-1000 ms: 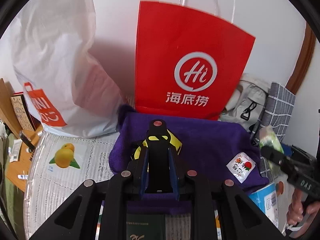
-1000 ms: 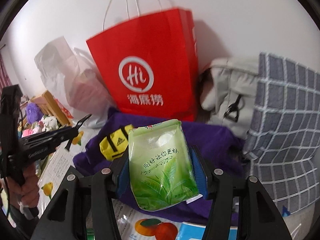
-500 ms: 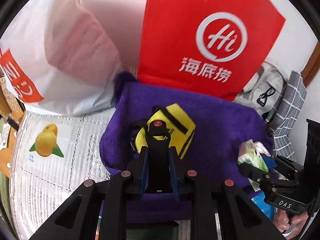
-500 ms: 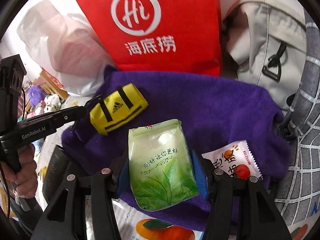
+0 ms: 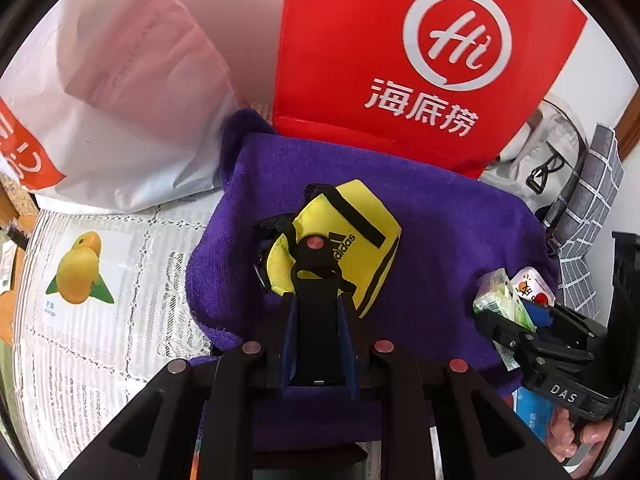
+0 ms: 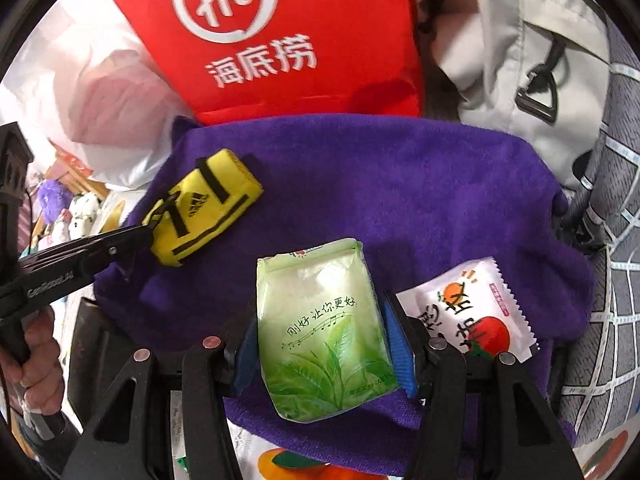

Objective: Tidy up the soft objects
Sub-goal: 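Set the tissue pack on the towel with right gripper while left releases strap, then move the right gripper to the white foam block and close on it, then grasp the white cotton gloves with left gripper while right lifts foam block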

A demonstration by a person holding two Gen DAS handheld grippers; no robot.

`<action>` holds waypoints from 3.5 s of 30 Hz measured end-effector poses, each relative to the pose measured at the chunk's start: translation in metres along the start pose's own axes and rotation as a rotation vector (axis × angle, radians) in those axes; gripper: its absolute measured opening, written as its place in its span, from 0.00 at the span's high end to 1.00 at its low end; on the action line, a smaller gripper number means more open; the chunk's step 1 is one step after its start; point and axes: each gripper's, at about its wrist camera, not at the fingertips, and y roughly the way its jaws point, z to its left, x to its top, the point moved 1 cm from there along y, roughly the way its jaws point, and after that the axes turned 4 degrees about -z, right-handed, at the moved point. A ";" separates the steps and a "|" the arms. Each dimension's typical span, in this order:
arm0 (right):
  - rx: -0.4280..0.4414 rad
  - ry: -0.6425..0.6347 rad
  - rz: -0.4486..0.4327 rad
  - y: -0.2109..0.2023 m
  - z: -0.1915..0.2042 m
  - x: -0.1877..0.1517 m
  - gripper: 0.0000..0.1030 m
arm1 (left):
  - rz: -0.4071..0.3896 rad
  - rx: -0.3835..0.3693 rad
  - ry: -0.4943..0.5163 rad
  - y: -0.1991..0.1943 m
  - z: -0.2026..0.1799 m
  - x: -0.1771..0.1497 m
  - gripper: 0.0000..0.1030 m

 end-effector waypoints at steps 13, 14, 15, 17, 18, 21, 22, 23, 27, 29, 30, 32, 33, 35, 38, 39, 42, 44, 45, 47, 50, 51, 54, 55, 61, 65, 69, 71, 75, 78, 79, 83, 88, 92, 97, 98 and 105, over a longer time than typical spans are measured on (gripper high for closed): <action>0.034 -0.001 -0.045 -0.014 0.008 0.003 0.26 | -0.015 -0.026 -0.002 -0.013 0.000 0.003 0.61; 0.035 0.001 -0.050 -0.016 0.009 0.003 0.26 | -0.022 -0.024 0.000 -0.015 0.001 0.004 0.61; 0.029 0.001 -0.055 -0.019 0.011 0.003 0.26 | -0.023 -0.025 0.001 -0.017 0.001 0.005 0.61; 0.007 -0.008 -0.073 -0.029 0.014 0.003 0.26 | -0.024 -0.034 -0.009 -0.023 0.006 0.005 0.61; -0.004 -0.012 -0.085 -0.035 0.015 0.002 0.26 | -0.026 -0.039 -0.012 -0.026 0.006 0.006 0.61; -0.037 -0.016 -0.147 -0.060 0.019 -0.005 0.26 | -0.040 -0.049 -0.008 -0.038 0.003 0.008 0.61; -0.042 -0.020 -0.164 -0.069 0.021 -0.010 0.26 | -0.051 -0.052 -0.004 -0.043 0.002 0.008 0.60; -0.046 -0.020 -0.172 -0.079 0.020 -0.017 0.26 | -0.062 -0.053 -0.002 -0.049 0.001 0.008 0.59; -0.106 -0.025 -0.181 -0.108 0.022 -0.047 0.27 | -0.106 -0.054 0.012 -0.069 -0.006 0.010 0.55; -0.143 -0.033 -0.174 -0.120 0.024 -0.066 0.38 | -0.133 -0.057 0.023 -0.081 -0.011 0.010 0.55; -0.157 -0.034 -0.167 -0.128 0.023 -0.078 0.41 | -0.146 -0.061 0.028 -0.089 -0.014 0.009 0.55; -0.178 -0.041 -0.146 -0.137 0.023 -0.099 0.43 | -0.161 -0.071 0.034 -0.101 -0.018 0.007 0.55; -0.184 -0.035 -0.145 -0.143 0.021 -0.109 0.43 | -0.176 -0.076 0.045 -0.111 -0.020 0.006 0.54; -0.192 -0.016 -0.133 -0.152 0.020 -0.131 0.43 | -0.207 -0.075 0.048 -0.126 -0.022 0.005 0.50; -0.191 0.009 -0.120 -0.165 0.019 -0.160 0.43 | -0.252 -0.058 0.050 -0.147 -0.020 -0.009 0.42; -0.197 0.017 -0.116 -0.169 0.019 -0.170 0.43 | -0.249 -0.056 0.053 -0.150 -0.019 -0.015 0.42; -0.224 0.033 -0.089 -0.169 0.017 -0.194 0.43 | -0.238 -0.064 0.050 -0.161 -0.010 -0.040 0.42; -0.226 0.044 -0.074 -0.164 0.018 -0.206 0.43 | -0.233 -0.051 0.035 -0.167 0.000 -0.059 0.42; -0.218 0.051 -0.068 -0.161 0.018 -0.211 0.43 | -0.232 -0.047 0.029 -0.168 0.003 -0.066 0.42; -0.207 0.059 -0.072 -0.153 0.021 -0.218 0.43 | -0.225 -0.041 0.013 -0.170 0.013 -0.088 0.42; -0.236 0.068 -0.110 -0.142 0.025 -0.217 0.43 | -0.193 -0.039 -0.002 -0.165 0.023 -0.116 0.42; -0.249 0.075 -0.111 -0.138 0.026 -0.216 0.43 | -0.185 -0.040 -0.004 -0.164 0.025 -0.123 0.42; -0.257 0.099 -0.116 -0.131 0.030 -0.217 0.36 | -0.158 -0.040 -0.017 -0.160 0.034 -0.147 0.42; -0.258 0.106 -0.126 -0.130 0.032 -0.218 0.34 | -0.150 -0.041 -0.023 -0.159 0.037 -0.152 0.42; -0.221 0.196 -0.137 -0.123 0.037 -0.218 0.34 | -0.126 -0.049 -0.049 -0.158 0.051 -0.172 0.42; -0.221 0.193 -0.161 -0.118 0.045 -0.217 0.35 | -0.119 -0.056 -0.055 -0.159 0.057 -0.180 0.42; -0.175 0.205 -0.189 -0.116 0.046 -0.214 0.49 | -0.112 -0.050 -0.057 -0.160 0.060 -0.185 0.42; -0.151 0.192 -0.203 -0.116 0.048 -0.212 0.70 | -0.106 -0.048 -0.058 -0.160 0.061 -0.189 0.42; -0.149 0.155 -0.236 -0.127 0.054 -0.212 0.72 | -0.094 -0.042 -0.055 -0.160 0.058 -0.197 0.42; -0.147 0.143 -0.268 -0.144 0.054 -0.216 0.71 | -0.088 -0.035 -0.045 -0.161 0.054 -0.204 0.42; -0.147 0.138 -0.275 -0.149 0.054 -0.217 0.71 | -0.083 -0.032 -0.044 -0.161 0.052 -0.206 0.42; -0.180 0.077 -0.307 -0.172 0.052 -0.226 0.71 | -0.062 -0.032 -0.044 -0.157 0.044 -0.216 0.42; -0.164 0.009 -0.281 -0.193 0.043 -0.249 0.71 | -0.058 -0.065 -0.026 -0.157 0.025 -0.225 0.42; -0.172 -0.040 -0.266 -0.201 0.033 -0.268 0.71 | -0.053 -0.102 0.005 -0.154 0.002 -0.230 0.42; -0.252 -0.082 -0.239 -0.201 0.017 -0.289 0.72 | -0.049 -0.067 0.080 -0.147 -0.028 -0.235 0.42; -0.246 -0.087 -0.235 -0.202 0.015 -0.292 0.72 | -0.046 -0.075 0.087 -0.146 -0.033 -0.235 0.42; -0.234 -0.106 -0.242 -0.202 0.002 -0.304 0.71 | -0.051 -0.089 0.126 -0.139 -0.060 -0.232 0.33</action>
